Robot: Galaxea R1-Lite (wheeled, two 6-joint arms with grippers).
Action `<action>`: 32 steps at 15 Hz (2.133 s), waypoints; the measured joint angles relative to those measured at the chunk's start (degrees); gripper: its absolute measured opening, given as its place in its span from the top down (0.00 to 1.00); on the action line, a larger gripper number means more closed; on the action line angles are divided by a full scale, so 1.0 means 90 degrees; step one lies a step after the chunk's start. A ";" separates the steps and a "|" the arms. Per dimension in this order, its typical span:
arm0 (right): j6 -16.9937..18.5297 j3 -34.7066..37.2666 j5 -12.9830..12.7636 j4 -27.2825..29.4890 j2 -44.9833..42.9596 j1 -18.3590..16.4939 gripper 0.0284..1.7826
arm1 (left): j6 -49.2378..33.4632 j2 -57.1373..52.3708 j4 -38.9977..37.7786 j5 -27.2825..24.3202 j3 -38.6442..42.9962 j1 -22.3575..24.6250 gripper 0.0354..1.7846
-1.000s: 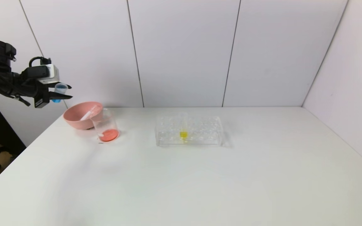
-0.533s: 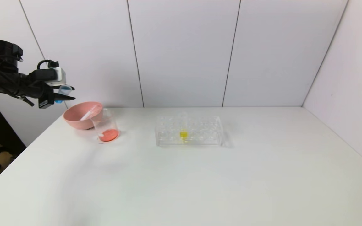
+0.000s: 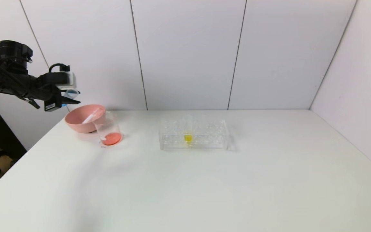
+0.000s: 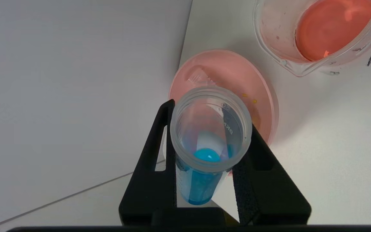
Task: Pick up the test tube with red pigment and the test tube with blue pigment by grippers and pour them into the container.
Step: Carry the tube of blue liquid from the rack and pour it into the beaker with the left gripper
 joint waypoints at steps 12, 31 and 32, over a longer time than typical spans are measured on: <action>0.0000 0.0000 0.0000 0.0003 0.0000 0.0000 0.00 | -0.0237 -0.0237 0.0016 0.1402 0.0119 -0.0389 0.73; -0.0003 0.0000 0.0000 0.0003 0.0000 0.0000 0.00 | 0.0192 -0.0316 0.0837 0.1746 0.0049 -0.0423 0.73; -0.0003 0.0000 0.0000 0.0003 0.0000 0.0000 0.00 | 0.0171 -0.0328 0.0983 0.1727 0.0022 -0.0427 0.73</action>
